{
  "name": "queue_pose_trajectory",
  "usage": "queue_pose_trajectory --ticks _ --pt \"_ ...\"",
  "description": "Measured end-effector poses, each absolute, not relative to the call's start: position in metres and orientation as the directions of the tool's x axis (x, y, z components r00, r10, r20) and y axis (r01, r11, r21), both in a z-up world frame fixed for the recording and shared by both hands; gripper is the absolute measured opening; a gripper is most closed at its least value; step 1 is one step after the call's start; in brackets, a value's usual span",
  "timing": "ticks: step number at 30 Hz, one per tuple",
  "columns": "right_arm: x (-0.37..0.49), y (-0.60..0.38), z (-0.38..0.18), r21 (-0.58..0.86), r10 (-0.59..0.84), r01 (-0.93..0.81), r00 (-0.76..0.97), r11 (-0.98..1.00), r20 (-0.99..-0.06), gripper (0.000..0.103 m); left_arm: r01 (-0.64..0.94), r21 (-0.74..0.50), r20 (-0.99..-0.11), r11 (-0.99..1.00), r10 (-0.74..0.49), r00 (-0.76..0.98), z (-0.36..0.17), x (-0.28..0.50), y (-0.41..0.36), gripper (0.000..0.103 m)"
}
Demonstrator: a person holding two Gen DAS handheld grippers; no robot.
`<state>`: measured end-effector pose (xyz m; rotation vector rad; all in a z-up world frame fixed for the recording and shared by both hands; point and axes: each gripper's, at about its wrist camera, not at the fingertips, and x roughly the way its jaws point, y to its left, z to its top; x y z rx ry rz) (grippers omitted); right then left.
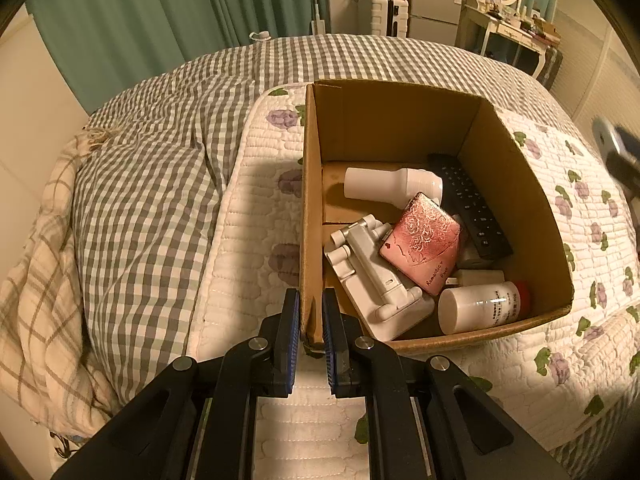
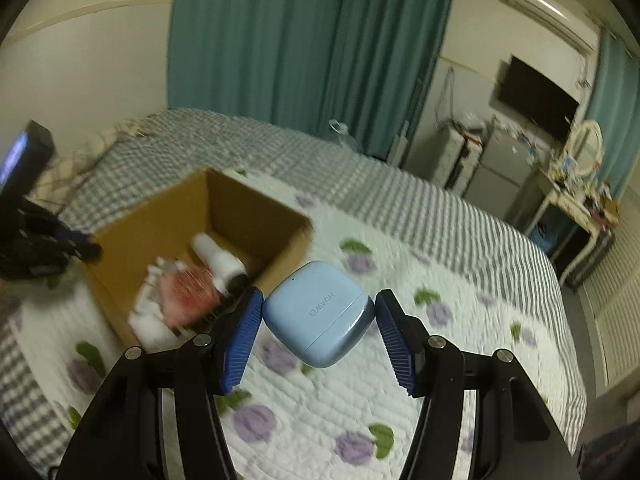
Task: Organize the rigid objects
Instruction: 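Carry the blue earbud case into the box with the right gripper and release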
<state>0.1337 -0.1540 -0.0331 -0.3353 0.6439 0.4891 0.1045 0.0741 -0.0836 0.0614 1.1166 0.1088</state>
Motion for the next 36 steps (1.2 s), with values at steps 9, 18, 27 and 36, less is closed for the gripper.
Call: queue_pose_trajectory --ticks 9,18,27,36 --pt "0.14 -0.083 -0.019 -0.084 0.438 -0.616 0.642 0.783 -0.629 0.058 -0.05 0.103 -0.893 0.993 0.115 0.434 -0.084 0.103 0.075 0.011" --pt "0.154 -0.04 -0.053 -0.061 0.424 -0.633 0.584 0.772 -0.692 0.058 -0.044 0.09 -0.894 0.995 0.1 0.437 -0.085 0.103 0.077 0.011" --pt "0.169 -0.023 -0.088 -0.072 0.362 -0.621 0.543 0.781 -0.758 0.058 -0.045 0.09 -0.894 0.995 0.101 0.437 -0.085 0.103 0.077 0.011" --pt "0.173 -0.022 -0.101 -0.043 0.36 -0.621 0.508 0.783 -0.783 0.059 -0.045 0.091 -0.893 0.995 0.102 0.437 -0.085 0.103 0.076 0.011"
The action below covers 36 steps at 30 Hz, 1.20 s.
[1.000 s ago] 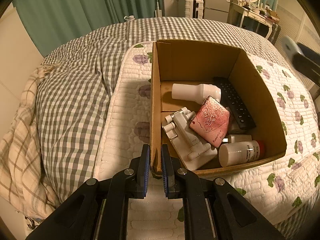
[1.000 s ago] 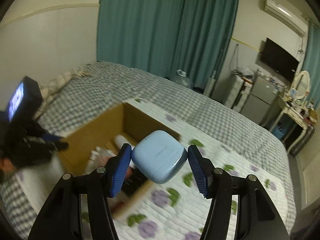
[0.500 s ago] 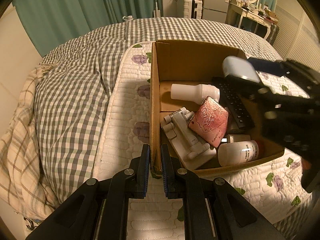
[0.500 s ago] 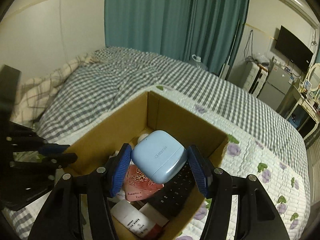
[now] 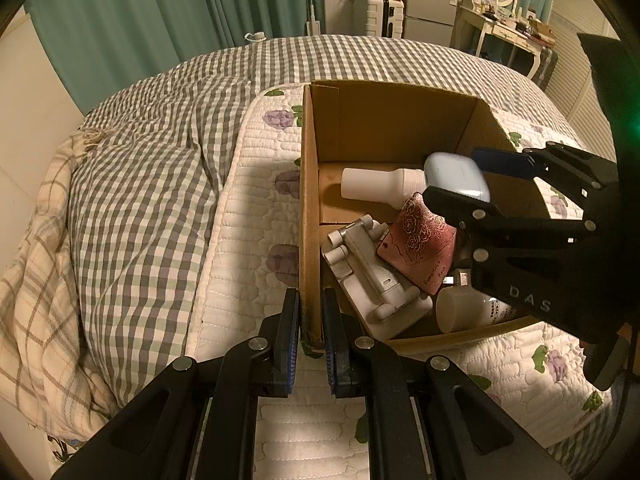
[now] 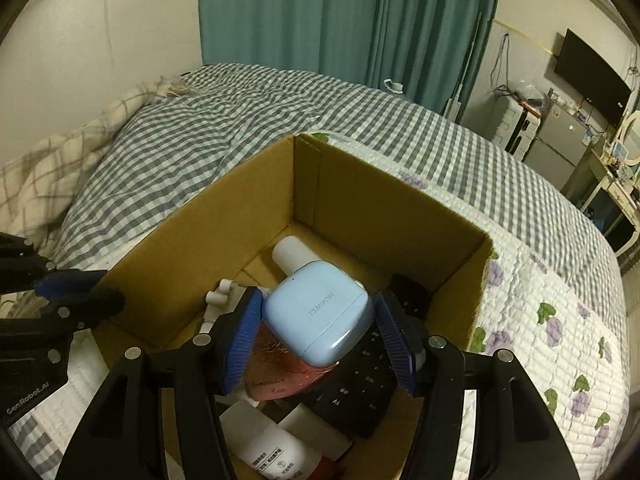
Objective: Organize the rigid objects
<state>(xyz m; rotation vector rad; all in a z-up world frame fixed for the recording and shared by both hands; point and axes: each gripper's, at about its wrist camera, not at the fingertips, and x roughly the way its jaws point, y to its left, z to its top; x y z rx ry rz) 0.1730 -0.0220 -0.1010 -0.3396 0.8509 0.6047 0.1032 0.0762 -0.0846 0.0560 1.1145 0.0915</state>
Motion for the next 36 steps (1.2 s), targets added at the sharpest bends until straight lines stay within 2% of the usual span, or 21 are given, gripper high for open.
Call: queue_pose_trajectory --ticks 1,3,14,21,27,32,34,35,36 --pt "0.172 -0.021 -0.101 -0.047 0.357 -0.622 0.509 0.782 -0.783 0.062 -0.045 0.091 -0.894 0.995 0.101 0.437 -0.085 0.103 0.077 0.011" --pt "0.169 -0.023 -0.098 -0.076 0.342 -0.613 0.536 0.787 -0.772 0.075 -0.045 0.091 -0.893 0.995 0.101 0.438 -0.085 0.103 0.077 0.011" --pt "0.159 -0.055 -0.084 -0.089 0.297 -0.542 0.582 0.836 -0.757 0.08 -0.047 0.08 -0.892 0.996 0.092 0.442 -0.084 0.105 0.077 0.011" --pt "0.139 -0.093 -0.055 -0.073 0.279 -0.465 0.641 0.882 -0.715 0.082 -0.038 0.099 -0.879 0.994 0.105 0.465 -0.067 0.094 0.079 0.011" --pt "0.106 -0.13 -0.014 -0.079 0.257 -0.395 0.724 0.915 -0.64 0.085 -0.017 0.113 -0.803 0.993 0.102 0.587 -0.014 0.066 0.064 0.011" --pt "0.067 -0.155 0.028 -0.063 0.25 -0.336 0.801 0.94 -0.544 0.09 0.033 0.072 -0.694 0.997 0.026 0.72 0.03 0.034 0.037 0.011" --pt "0.05 -0.163 0.042 -0.059 0.239 -0.308 0.833 0.95 -0.499 0.092 0.047 0.054 -0.645 0.997 -0.001 0.764 0.041 0.023 0.028 0.02" --pt "0.039 -0.166 0.048 -0.059 0.231 -0.292 0.851 0.955 -0.472 0.093 0.055 0.045 -0.619 0.997 -0.016 0.785 0.045 0.018 0.024 0.027" --pt "0.033 -0.169 0.052 -0.057 0.227 -0.284 0.859 0.957 -0.459 0.095 0.058 0.038 -0.594 0.998 -0.024 0.804 0.048 0.012 0.02 0.04"
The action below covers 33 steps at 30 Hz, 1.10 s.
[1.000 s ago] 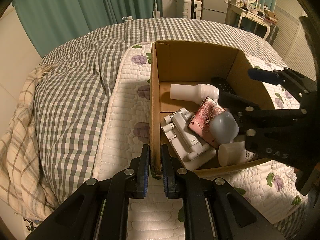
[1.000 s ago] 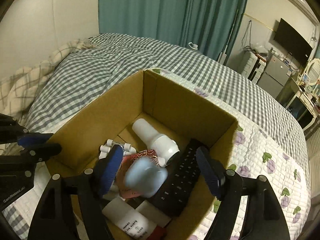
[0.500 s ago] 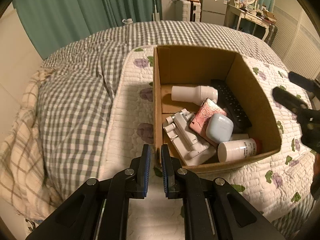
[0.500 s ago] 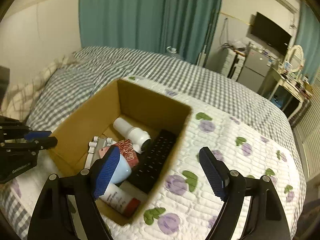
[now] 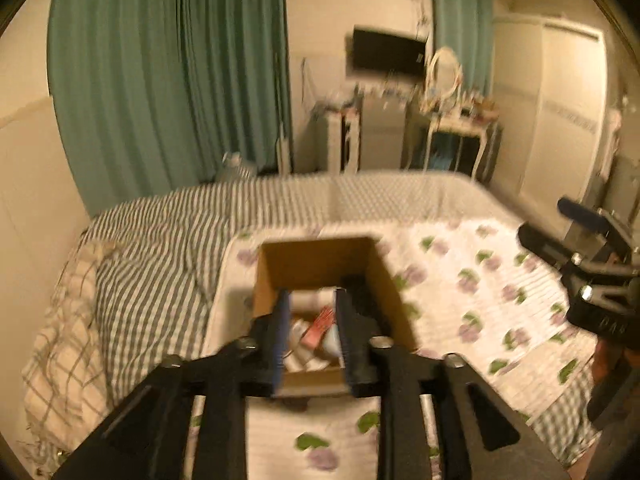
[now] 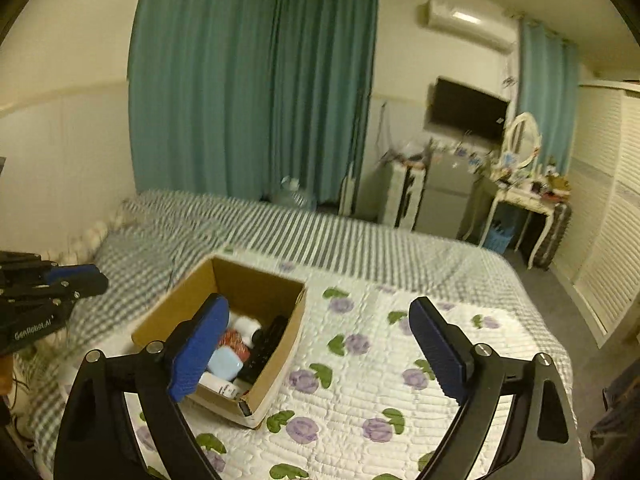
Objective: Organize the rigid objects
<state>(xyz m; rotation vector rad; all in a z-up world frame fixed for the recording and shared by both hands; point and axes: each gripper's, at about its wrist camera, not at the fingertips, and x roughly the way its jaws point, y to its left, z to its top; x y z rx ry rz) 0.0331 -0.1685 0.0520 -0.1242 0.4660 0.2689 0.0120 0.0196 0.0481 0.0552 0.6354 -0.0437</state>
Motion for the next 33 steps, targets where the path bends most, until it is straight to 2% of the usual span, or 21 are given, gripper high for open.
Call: queue_pose_trajectory --ticks 3,8,13,17,33 --pt "0.01 -0.175 0.06 -0.039 0.224 -0.262 0.886 0.964 -0.407 0.103 0.058 0.016 -0.511 0.998 -0.042 0.859 0.052 -0.007 0.008 0.072" --pt "-0.015 -0.187 0.055 -0.007 0.207 -0.223 0.916 0.975 -0.344 0.103 0.046 0.027 -0.413 0.999 -0.031 0.91 0.049 -0.033 -0.006 0.08" --pt "-0.023 -0.197 0.035 0.039 0.21 -0.21 0.914 0.977 -0.347 0.103 0.001 0.058 -0.34 0.998 0.018 0.94 0.036 -0.049 -0.012 0.084" --pt "-0.025 -0.197 0.021 0.022 0.192 -0.199 0.905 0.98 -0.38 0.103 -0.009 0.077 -0.358 0.997 0.036 0.933 0.03 -0.051 -0.012 0.084" --pt "-0.024 -0.192 0.02 -0.001 0.176 -0.191 0.908 0.982 -0.381 0.103 -0.019 0.037 -0.388 0.999 0.032 0.921 0.024 -0.052 -0.006 0.084"
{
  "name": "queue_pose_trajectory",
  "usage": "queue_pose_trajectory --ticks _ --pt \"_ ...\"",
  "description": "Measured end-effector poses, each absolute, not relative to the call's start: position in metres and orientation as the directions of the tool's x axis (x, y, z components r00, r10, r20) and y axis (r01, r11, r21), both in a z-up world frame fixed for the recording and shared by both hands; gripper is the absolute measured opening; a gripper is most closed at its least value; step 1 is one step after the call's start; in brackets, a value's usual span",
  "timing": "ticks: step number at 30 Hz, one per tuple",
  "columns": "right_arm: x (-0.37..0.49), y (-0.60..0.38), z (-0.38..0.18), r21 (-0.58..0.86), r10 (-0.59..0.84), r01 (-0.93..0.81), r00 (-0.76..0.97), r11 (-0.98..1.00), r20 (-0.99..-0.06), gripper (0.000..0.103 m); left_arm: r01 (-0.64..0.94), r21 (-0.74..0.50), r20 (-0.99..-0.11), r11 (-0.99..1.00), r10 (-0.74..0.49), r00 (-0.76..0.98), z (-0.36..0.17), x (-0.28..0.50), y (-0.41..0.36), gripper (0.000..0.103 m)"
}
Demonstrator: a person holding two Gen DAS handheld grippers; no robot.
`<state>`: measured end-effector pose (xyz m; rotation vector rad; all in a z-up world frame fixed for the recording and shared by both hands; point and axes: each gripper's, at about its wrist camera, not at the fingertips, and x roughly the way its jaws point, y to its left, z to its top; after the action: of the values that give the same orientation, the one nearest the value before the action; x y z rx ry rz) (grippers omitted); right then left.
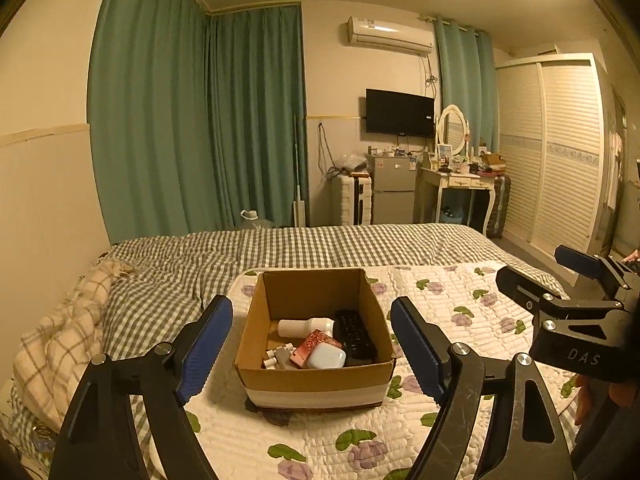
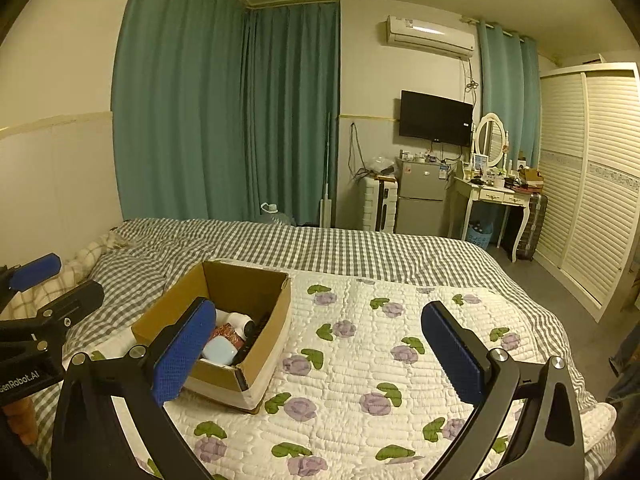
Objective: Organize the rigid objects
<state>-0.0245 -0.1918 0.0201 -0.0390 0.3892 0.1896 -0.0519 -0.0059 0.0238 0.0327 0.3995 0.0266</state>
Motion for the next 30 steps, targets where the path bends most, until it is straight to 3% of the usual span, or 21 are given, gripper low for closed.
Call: queue_pose_trajectory --ticks 30 --pt "-0.0228 -0.1907 0.0124 -0.001 0.18 -0.198 0.896 0.98 -0.405 0.103 -0.025 0.027 -0.4 0.999 0.034 0.916 0.0203 -0.0501 -0.0033 0.084"
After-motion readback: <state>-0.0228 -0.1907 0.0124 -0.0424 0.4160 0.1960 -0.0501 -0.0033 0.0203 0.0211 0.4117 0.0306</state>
